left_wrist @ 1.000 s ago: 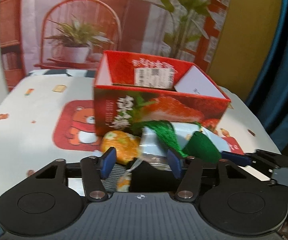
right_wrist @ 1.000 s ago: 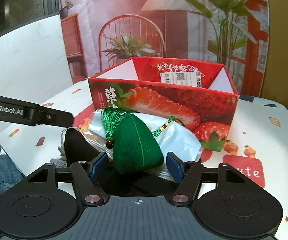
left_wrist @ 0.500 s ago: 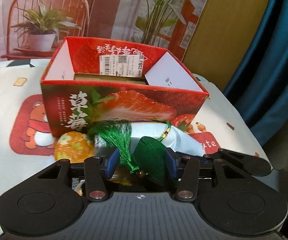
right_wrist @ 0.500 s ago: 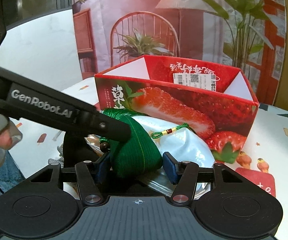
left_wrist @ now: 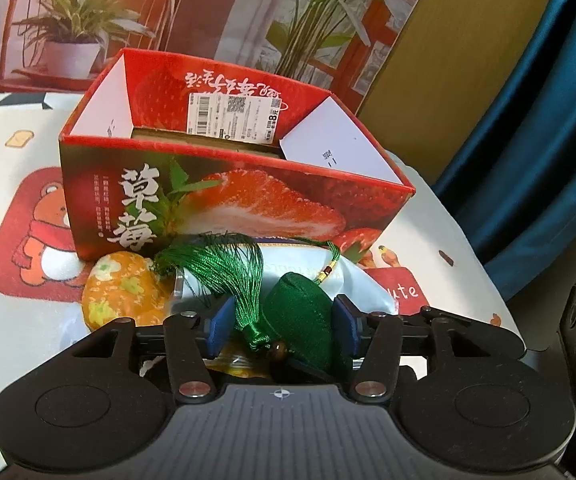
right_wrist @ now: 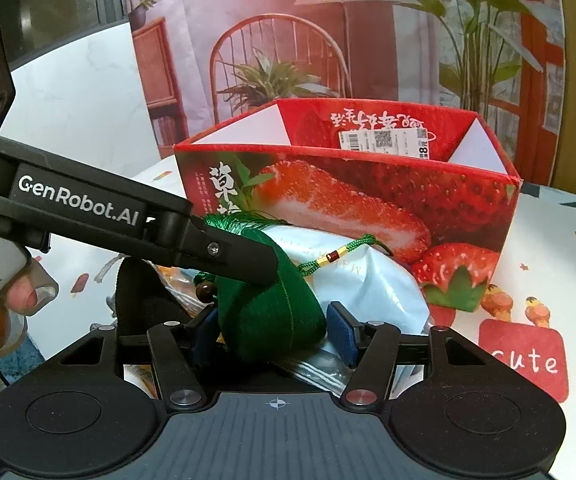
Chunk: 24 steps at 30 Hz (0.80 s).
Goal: Organize soft objects
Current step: 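Close both grippers on the green tasselled plush and lift it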
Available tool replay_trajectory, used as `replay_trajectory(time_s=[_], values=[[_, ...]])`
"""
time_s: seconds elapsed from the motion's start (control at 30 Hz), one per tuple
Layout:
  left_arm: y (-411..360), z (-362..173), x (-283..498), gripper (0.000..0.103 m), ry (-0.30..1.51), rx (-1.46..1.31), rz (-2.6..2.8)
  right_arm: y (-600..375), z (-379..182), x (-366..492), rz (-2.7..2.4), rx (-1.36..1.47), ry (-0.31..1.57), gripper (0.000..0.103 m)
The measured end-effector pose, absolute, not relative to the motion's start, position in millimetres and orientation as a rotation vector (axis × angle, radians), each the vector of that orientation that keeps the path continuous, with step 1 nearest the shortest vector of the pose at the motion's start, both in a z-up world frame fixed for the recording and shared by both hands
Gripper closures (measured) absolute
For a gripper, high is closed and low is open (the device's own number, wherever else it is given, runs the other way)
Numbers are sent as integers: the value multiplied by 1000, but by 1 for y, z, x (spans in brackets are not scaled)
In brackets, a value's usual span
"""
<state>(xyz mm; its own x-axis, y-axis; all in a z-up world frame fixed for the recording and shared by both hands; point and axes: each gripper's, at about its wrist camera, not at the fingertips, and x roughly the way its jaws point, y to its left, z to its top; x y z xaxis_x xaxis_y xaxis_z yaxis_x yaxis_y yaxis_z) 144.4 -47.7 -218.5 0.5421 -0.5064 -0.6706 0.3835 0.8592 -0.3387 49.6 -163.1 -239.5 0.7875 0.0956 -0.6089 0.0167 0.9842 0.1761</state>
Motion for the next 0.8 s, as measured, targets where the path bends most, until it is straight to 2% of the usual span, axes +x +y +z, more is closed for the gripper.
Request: replay_trajectory(time_s=[0.33,0.8], values=[[-53,-212,144,46,807,-141,-562,-168,-232,50,47,231,644,50],[-59,-143,154,46,625,-149,-563,-176,-166,70,42,144,508,50]])
